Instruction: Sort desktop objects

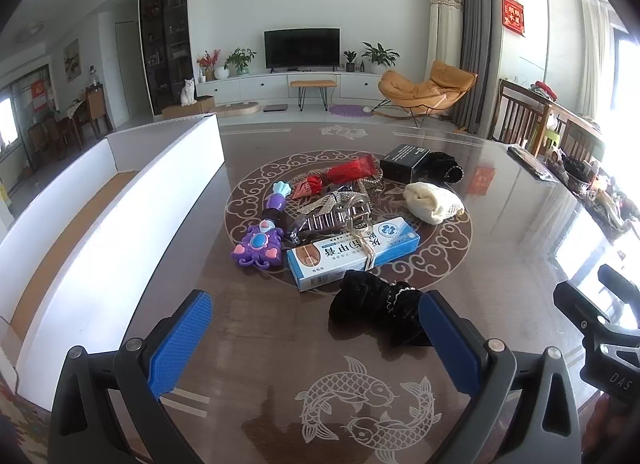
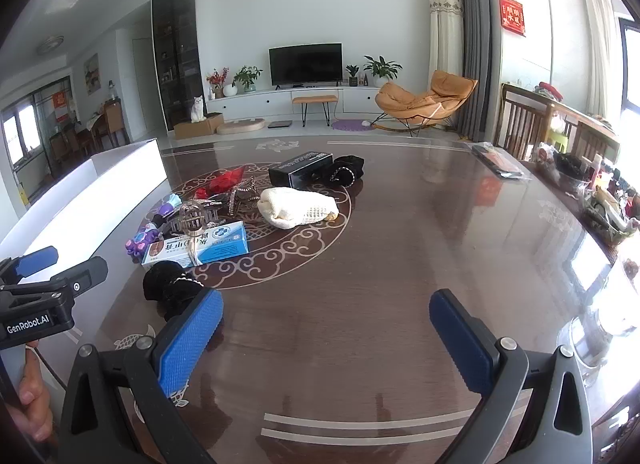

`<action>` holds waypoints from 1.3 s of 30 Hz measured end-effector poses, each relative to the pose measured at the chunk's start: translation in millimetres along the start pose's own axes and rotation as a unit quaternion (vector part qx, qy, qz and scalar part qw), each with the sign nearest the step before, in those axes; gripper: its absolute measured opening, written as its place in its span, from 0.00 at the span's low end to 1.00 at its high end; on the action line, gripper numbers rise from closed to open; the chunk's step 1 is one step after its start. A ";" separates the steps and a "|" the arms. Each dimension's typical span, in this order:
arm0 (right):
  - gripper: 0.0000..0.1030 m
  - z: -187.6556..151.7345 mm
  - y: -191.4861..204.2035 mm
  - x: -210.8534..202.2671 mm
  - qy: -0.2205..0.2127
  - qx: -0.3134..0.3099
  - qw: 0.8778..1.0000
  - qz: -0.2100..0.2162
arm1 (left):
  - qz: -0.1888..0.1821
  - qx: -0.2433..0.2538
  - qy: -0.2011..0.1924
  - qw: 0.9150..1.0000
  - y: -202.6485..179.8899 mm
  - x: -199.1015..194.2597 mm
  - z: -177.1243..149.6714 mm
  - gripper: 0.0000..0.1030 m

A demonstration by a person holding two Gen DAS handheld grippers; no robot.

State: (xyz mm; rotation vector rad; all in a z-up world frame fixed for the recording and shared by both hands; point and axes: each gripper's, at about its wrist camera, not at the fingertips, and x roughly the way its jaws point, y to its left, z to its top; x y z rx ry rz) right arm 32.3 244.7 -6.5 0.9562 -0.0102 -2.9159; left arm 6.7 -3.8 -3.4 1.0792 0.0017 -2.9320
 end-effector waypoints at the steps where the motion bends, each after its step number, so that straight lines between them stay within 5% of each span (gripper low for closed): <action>1: 1.00 0.0 0.1 -0.3 0.000 0.000 1.000 0.002 | 0.000 0.000 -0.001 1.000 0.3 -0.3 0.1 1.00; 24: 1.00 -4.0 8.1 0.4 0.004 -0.006 1.000 0.013 | 0.018 0.001 0.012 1.000 32.1 4.8 -13.6 1.00; 39: 1.00 -19.7 39.6 24.2 0.052 -0.035 0.997 0.052 | 0.012 0.013 0.068 0.998 55.1 34.5 -44.2 1.00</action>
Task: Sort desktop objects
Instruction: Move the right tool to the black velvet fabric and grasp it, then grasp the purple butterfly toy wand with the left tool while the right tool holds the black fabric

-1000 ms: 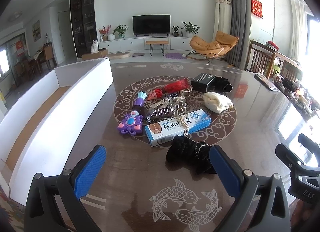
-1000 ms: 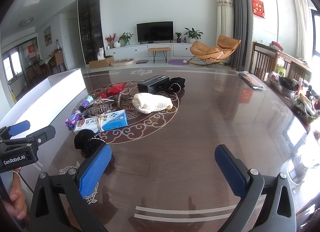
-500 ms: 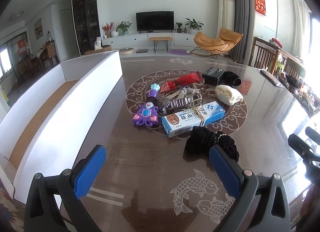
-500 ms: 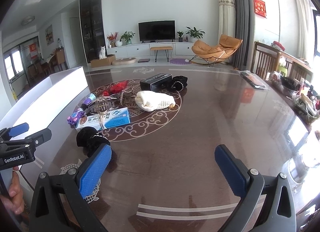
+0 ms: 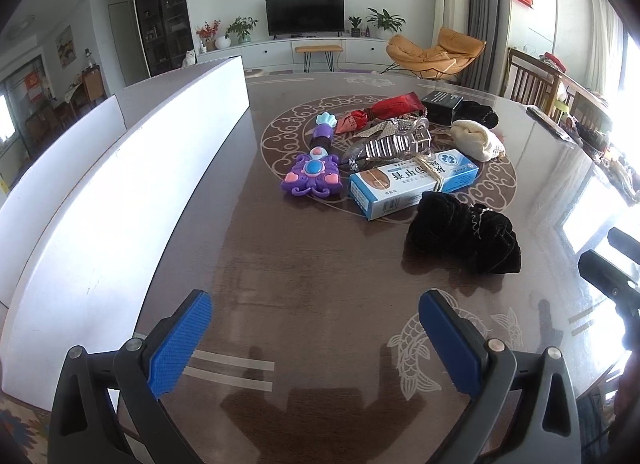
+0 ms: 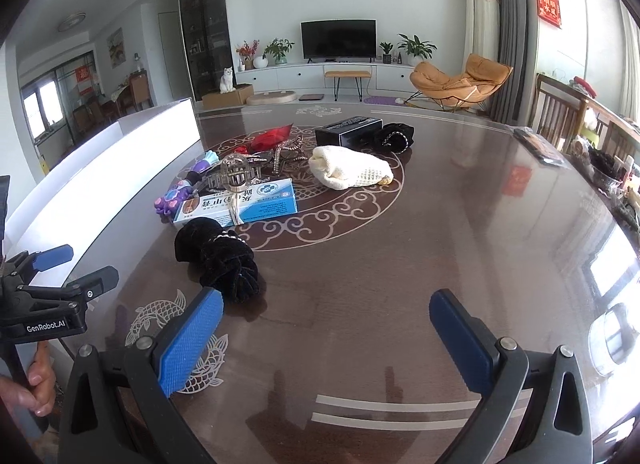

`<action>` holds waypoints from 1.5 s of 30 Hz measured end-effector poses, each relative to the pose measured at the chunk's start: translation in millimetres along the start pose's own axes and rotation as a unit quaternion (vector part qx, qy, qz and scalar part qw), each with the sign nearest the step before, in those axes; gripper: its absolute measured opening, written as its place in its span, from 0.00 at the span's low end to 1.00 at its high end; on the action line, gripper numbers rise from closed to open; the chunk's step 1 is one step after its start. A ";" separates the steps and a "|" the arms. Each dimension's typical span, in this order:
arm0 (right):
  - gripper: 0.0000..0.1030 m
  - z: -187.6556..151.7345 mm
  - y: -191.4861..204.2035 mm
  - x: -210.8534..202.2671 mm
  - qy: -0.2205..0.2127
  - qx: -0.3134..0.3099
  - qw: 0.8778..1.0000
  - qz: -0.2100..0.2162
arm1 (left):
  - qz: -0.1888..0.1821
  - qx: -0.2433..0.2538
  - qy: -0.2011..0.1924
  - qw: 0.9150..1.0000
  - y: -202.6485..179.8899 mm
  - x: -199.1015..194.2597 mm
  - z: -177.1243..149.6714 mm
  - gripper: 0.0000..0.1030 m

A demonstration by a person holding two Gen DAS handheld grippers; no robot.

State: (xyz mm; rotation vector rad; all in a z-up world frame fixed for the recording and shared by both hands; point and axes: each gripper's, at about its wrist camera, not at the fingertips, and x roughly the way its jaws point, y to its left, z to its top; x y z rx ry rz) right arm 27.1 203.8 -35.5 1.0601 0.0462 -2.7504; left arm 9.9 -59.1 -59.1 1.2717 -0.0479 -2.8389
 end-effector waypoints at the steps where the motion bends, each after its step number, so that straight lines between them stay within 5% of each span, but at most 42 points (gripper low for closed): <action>1: 1.00 -0.5 3.6 3.2 0.004 -0.004 1.000 0.004 | 0.002 0.002 0.005 1.000 1.5 3.2 -0.7 1.00; 19: 1.00 15.3 62.1 107.7 0.150 -0.084 0.984 0.044 | -0.005 0.010 0.065 0.998 8.3 37.3 -6.0 1.00; 25: 1.00 37.7 58.9 137.6 0.147 -0.075 0.986 0.036 | -0.032 0.014 0.089 0.995 7.7 47.2 2.8 1.00; 32: 1.00 48.8 1.3 142.9 0.140 -0.024 0.990 -0.011 | -0.058 0.048 0.109 0.991 -4.8 69.6 28.4 1.00; 37: 1.00 41.6 -33.7 130.7 0.119 -0.005 0.993 -0.028 | -0.058 0.049 0.111 0.991 -8.0 91.8 51.6 1.00; 45: 1.00 41.8 -35.9 130.0 0.113 -0.003 0.993 -0.029 | -0.050 0.037 0.114 0.992 4.8 125.4 88.7 1.00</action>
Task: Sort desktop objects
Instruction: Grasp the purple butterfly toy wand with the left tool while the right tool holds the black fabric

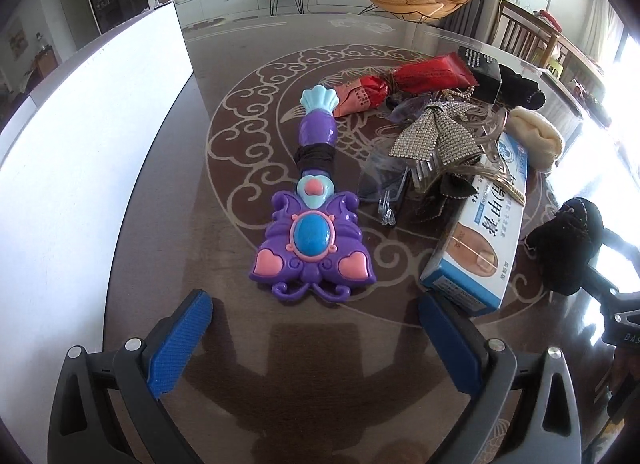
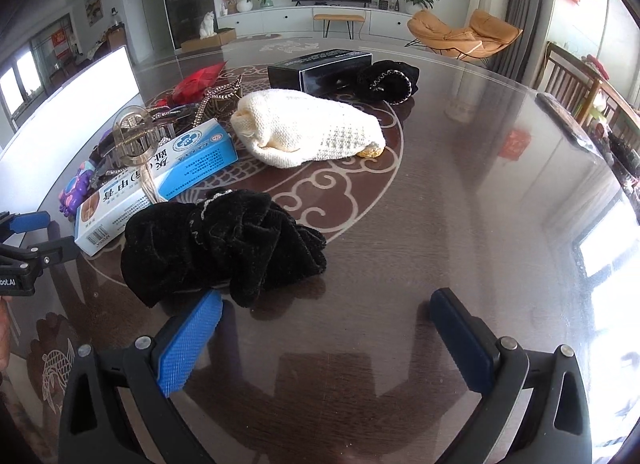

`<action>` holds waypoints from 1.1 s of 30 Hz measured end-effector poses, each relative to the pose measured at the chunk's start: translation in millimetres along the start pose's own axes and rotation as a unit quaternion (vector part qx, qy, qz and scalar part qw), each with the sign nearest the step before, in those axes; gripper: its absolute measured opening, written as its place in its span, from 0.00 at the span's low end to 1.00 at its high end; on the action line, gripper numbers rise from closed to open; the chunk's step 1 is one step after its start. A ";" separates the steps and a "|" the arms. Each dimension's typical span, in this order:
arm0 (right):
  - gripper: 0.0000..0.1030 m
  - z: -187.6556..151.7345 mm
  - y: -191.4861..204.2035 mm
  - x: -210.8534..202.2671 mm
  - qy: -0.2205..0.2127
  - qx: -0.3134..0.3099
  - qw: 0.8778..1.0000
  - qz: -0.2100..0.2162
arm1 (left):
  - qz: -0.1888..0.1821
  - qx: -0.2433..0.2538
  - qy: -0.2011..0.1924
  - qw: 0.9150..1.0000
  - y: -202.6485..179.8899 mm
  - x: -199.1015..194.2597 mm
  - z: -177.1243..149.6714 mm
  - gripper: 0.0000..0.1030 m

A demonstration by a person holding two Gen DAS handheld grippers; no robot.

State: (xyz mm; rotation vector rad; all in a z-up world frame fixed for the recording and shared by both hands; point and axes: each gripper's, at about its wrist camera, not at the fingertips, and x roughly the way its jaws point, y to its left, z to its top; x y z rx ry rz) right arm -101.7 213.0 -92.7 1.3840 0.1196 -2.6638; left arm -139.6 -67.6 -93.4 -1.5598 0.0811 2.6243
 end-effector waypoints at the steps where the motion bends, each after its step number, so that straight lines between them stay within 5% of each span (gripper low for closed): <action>1: 1.00 -0.2 -0.2 0.0 0.000 0.000 1.000 0.000 | 0.000 0.000 -0.002 1.000 3.5 3.5 5.7 1.00; 9: 1.00 -0.1 0.1 -0.1 0.000 0.000 1.000 0.000 | 0.019 -0.034 -0.006 0.999 16.9 34.4 61.9 1.00; 15: 1.00 -1.0 -0.4 -0.2 0.000 0.000 1.000 0.000 | 0.011 -0.014 0.008 1.000 16.1 27.7 54.3 0.99; 16: 1.00 -1.2 -0.6 -0.2 0.000 0.000 1.000 0.000 | 0.009 -0.009 -0.003 1.000 15.1 23.2 48.3 0.96; 21: 1.00 -1.1 -0.6 -0.1 0.000 0.000 1.000 0.000 | 0.003 0.000 -0.039 0.999 12.2 0.0 23.6 0.46; 29: 1.00 -1.4 -0.9 -0.1 -0.001 0.000 1.000 0.000 | 0.001 0.005 -0.038 0.999 -1.3 -33.7 -44.9 0.50; 32: 1.00 -1.6 -0.9 -0.1 -0.001 0.000 1.000 0.000 | -0.007 0.002 -0.030 1.000 -0.5 -33.4 -53.2 0.83; 33: 1.00 -1.5 -0.9 -0.1 -0.001 0.000 1.000 0.000 | -0.002 0.005 -0.033 0.999 -2.2 -34.2 -57.1 0.86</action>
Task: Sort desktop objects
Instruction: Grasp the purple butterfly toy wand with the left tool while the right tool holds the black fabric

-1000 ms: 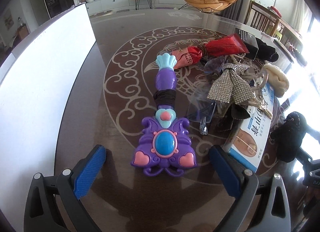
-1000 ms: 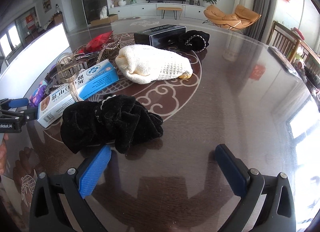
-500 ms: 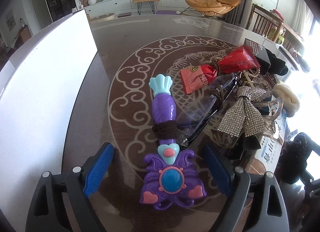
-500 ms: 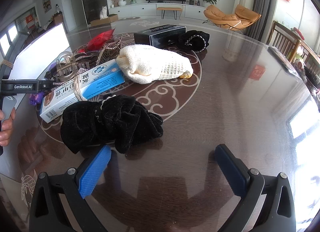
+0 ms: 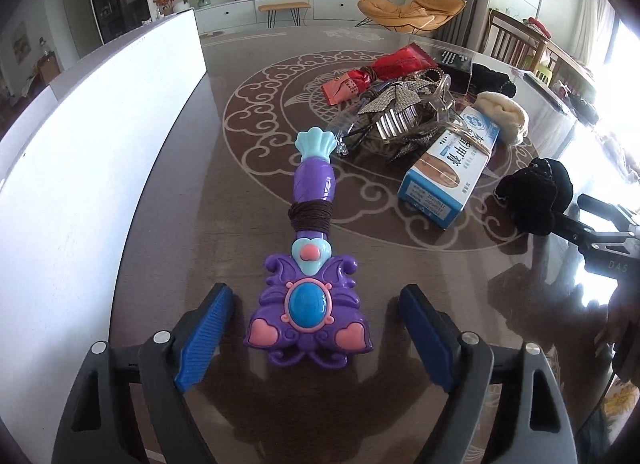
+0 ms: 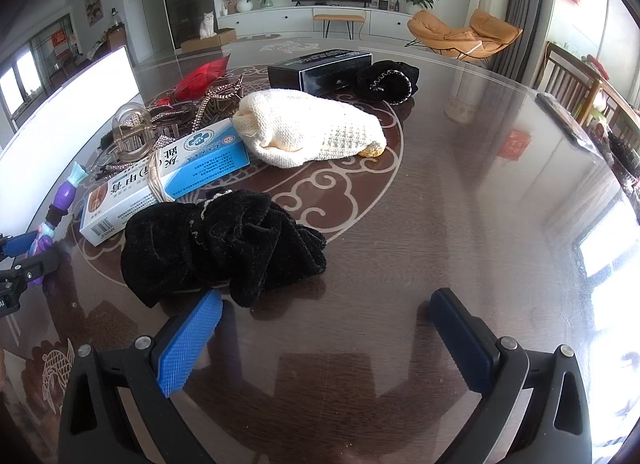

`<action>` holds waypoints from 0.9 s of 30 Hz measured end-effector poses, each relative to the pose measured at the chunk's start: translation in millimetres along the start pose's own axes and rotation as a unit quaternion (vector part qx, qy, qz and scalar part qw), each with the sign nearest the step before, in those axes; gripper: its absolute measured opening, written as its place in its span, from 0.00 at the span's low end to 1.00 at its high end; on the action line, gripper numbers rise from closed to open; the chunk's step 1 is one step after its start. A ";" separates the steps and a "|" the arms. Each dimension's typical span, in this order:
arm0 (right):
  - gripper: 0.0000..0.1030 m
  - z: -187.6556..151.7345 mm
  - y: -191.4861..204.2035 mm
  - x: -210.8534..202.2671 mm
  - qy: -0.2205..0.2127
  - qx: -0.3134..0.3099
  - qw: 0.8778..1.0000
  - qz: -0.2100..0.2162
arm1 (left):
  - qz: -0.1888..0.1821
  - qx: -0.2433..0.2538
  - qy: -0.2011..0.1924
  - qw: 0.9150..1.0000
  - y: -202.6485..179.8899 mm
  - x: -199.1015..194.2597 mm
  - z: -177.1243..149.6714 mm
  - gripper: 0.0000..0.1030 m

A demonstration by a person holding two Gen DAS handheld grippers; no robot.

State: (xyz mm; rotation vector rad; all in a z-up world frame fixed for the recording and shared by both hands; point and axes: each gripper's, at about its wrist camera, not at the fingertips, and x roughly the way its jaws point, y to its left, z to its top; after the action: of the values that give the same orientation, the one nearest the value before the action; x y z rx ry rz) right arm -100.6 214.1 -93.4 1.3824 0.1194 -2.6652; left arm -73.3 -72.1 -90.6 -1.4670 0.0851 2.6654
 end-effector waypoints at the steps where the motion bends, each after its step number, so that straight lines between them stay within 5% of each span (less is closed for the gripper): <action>1: 1.00 -0.2 -0.1 0.0 0.000 0.000 1.000 0.000 | 0.003 0.005 -0.002 1.000 -3.2 1.0 1.2 0.88; 4: 1.00 -0.3 -0.2 0.0 0.000 0.000 1.000 0.000 | -0.002 0.008 0.000 1.000 -1.6 13.5 15.7 1.00; 20: 1.00 -5.2 -3.1 -5.2 0.024 -0.017 0.999 0.013 | -0.007 0.009 -0.018 1.000 1.1 22.9 28.0 1.00; 22: 1.00 -8.1 -14.3 -13.0 0.046 0.021 0.998 0.025 | -0.008 0.008 -0.018 1.000 1.3 22.9 27.8 1.00; 27: 1.00 18.9 -28.3 -33.7 0.012 0.175 0.982 0.071 | -0.008 0.008 -0.018 1.000 1.3 22.9 27.9 1.00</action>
State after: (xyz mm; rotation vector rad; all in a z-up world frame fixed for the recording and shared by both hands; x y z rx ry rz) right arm -101.0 242.4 -54.8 1.4516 -0.4493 -2.6374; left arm -109.0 -69.4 -95.0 -1.4083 0.0924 2.6718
